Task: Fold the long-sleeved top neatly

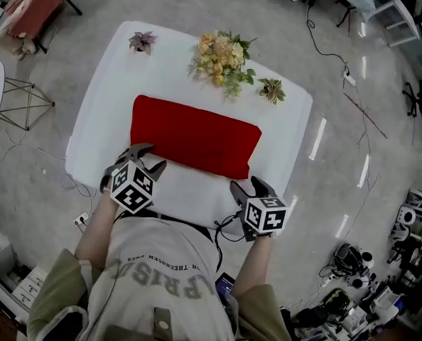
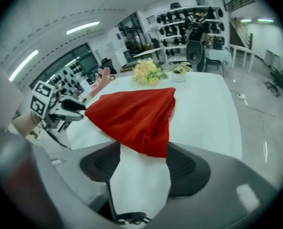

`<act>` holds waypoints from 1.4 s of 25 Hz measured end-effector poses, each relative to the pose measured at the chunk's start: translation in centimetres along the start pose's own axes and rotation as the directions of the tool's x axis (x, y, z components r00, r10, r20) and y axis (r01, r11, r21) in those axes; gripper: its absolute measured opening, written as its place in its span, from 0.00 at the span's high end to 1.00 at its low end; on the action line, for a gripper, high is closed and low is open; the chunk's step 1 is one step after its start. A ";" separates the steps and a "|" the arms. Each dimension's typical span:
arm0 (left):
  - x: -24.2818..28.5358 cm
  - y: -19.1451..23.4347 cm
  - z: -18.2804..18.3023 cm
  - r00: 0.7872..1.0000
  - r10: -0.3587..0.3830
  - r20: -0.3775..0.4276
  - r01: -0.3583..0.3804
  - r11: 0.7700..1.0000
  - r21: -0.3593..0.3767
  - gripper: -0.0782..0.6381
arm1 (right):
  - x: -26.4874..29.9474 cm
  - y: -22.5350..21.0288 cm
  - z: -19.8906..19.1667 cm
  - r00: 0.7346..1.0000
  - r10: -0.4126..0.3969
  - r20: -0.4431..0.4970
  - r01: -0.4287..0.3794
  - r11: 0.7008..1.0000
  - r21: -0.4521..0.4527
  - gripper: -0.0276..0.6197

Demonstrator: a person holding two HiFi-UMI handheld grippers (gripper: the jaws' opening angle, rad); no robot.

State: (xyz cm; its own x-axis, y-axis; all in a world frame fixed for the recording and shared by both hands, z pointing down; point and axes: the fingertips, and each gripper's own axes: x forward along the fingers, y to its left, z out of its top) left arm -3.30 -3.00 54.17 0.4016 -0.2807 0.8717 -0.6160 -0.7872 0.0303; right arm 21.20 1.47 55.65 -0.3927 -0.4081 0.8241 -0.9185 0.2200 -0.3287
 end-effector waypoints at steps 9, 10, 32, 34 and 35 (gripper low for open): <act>-2.8 6.7 -7.2 0.993 0.116 -0.026 -0.119 0.958 -0.263 0.62 | 2.3 2.6 4.3 0.964 0.159 0.213 -0.218 0.930 0.295 0.87; -2.9 7.0 -7.3 0.993 0.112 -0.023 -0.114 0.959 -0.260 0.62 | 1.9 2.7 4.5 0.942 0.234 0.240 -0.309 0.884 0.351 0.87; 2.9 4.9 -6.8 0.976 -0.016 -0.219 0.088 0.943 0.321 0.44 | 4.7 -0.9 -0.8 0.915 -0.220 -0.339 -0.066 0.746 -0.663 0.54; 3.2 5.4 -7.6 0.972 -0.014 -0.237 0.087 0.950 0.301 0.44 | 5.2 -1.2 -0.7 0.922 -0.210 -0.326 -0.068 0.740 -0.669 0.54; 3.2 5.6 -8.0 0.970 -0.013 -0.243 0.084 0.955 0.283 0.44 | 5.2 -1.2 -0.7 0.925 -0.200 -0.323 -0.073 0.741 -0.668 0.54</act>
State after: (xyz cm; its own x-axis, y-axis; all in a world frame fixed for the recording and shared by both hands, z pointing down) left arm -10.83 -3.92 61.05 0.2328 -0.1280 0.9641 -0.3625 -0.9313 -0.0362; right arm 20.27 -0.28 60.70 -0.1640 -0.1355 0.9771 -0.6201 0.7845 0.0047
